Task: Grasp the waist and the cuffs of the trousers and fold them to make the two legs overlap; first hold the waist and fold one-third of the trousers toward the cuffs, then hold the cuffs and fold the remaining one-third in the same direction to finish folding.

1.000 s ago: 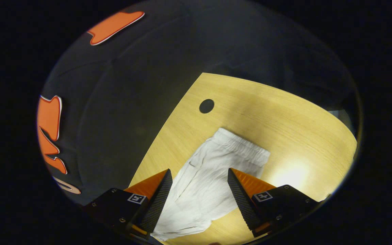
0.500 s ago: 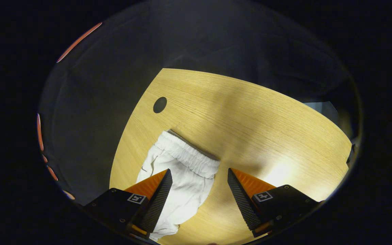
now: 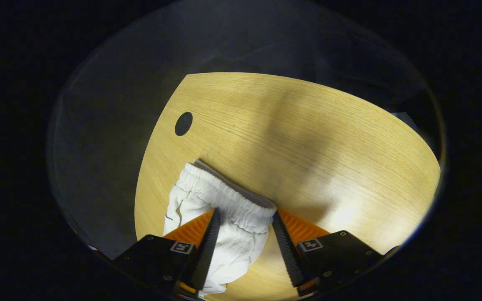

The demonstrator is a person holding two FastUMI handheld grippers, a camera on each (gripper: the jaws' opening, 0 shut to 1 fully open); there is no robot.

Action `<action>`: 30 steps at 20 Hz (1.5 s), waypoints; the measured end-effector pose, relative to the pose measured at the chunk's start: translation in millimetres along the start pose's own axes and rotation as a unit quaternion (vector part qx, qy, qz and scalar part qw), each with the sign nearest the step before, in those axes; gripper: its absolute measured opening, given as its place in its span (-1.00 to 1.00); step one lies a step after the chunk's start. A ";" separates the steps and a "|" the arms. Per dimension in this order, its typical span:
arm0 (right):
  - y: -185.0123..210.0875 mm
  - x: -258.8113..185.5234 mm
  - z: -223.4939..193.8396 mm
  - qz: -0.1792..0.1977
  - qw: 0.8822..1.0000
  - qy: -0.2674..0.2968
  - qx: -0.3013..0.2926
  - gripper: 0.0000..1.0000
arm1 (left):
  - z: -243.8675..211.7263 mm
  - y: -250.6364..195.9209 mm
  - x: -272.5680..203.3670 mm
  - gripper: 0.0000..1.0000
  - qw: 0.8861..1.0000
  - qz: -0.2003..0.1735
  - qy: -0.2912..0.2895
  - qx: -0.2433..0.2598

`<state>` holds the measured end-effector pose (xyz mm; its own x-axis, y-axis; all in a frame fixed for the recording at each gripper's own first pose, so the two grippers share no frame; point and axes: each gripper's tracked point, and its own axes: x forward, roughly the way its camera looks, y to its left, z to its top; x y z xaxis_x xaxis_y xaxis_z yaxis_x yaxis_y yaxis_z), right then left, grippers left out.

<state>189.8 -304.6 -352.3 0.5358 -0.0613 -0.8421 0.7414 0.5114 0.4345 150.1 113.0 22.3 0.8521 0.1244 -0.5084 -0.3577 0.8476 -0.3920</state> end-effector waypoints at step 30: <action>100.9 -136.5 -20.9 0.216 0.929 -0.035 -0.298 -0.90 | -4.5 -3.1 -10.7 0.99 0.997 -0.047 0.040 0.053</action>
<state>182.9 -226.7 -200.3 0.7721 0.2141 -0.5983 0.1078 0.8838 0.4554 140.3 106.7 25.5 0.8455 0.0034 -0.5340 -0.2312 0.9038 -0.3603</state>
